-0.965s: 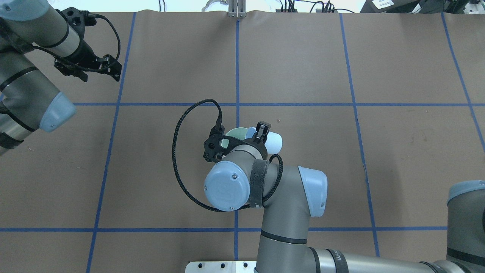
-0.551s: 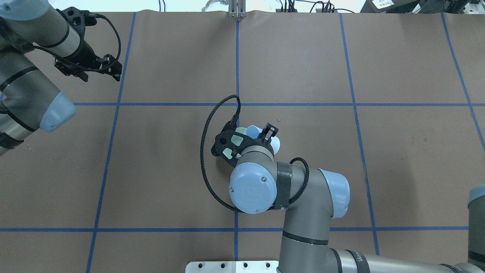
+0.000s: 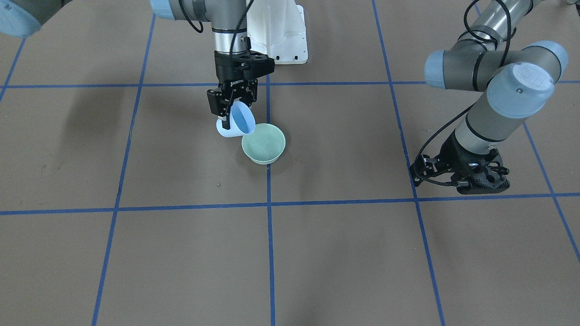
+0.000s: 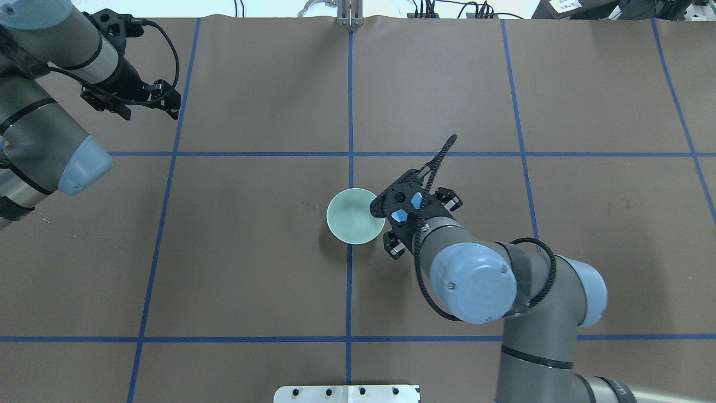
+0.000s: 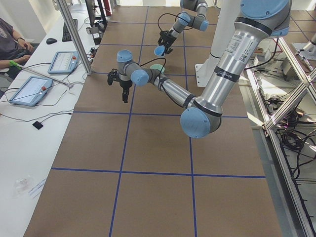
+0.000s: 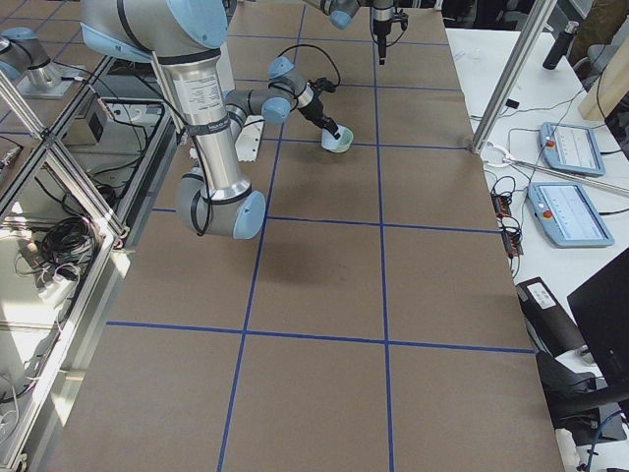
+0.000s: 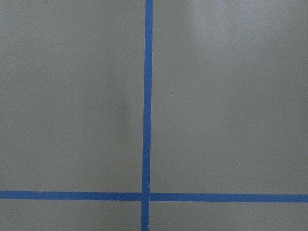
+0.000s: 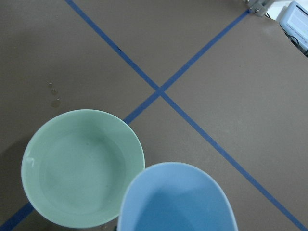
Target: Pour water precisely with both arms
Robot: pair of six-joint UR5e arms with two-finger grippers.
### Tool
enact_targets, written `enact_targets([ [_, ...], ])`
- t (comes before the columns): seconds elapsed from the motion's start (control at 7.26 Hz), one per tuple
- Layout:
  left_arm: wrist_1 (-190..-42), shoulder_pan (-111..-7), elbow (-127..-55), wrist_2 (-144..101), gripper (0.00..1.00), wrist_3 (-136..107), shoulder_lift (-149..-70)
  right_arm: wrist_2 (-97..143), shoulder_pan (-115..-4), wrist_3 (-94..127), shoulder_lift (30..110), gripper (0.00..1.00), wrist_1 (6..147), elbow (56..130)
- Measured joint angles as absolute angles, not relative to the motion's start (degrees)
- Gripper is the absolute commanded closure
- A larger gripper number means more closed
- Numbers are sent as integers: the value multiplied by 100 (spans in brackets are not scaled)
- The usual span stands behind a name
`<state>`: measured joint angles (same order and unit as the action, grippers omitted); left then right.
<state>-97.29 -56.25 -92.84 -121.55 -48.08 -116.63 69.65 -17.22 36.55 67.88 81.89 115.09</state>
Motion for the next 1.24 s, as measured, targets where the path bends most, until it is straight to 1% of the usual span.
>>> enact_targets([
  [0.28, -9715, -5626, -9330, -12150, 0, -4808, -11663, 7220, -1955, 3800, 8175, 93, 6695, 11852],
  [0.41, -9711, -5628, -9357, -12148, 0, -4814, -11663, 7554, -2232, 3805, 9017, 92, 5578, 11846],
  [0.55, -9704, -5627, -9389, -12147, 0, -4837, -11663, 7954, -2609, 3803, 9794, 93, 4322, 11637],
  [0.69, -9696, -5628, -9431, -12145, 0, -4861, -11661, 8252, -2949, 3811, 10354, 93, 3036, 11212],
  [0.83, -9688, -5630, -9476, -12141, 0, -4872, -11655, 8517, -3273, 3823, 10682, 92, 1767, 10580],
  [0.96, -9681, -5632, -9511, -12139, 0, -4876, -11647, 8770, -3581, 3843, 10819, 92, 815, 9986],
  [1.24, -9677, -5634, -9546, -12138, 0, -4878, -11639, 8980, -3922, 4153, 10875, 92, -343, 9096],
])
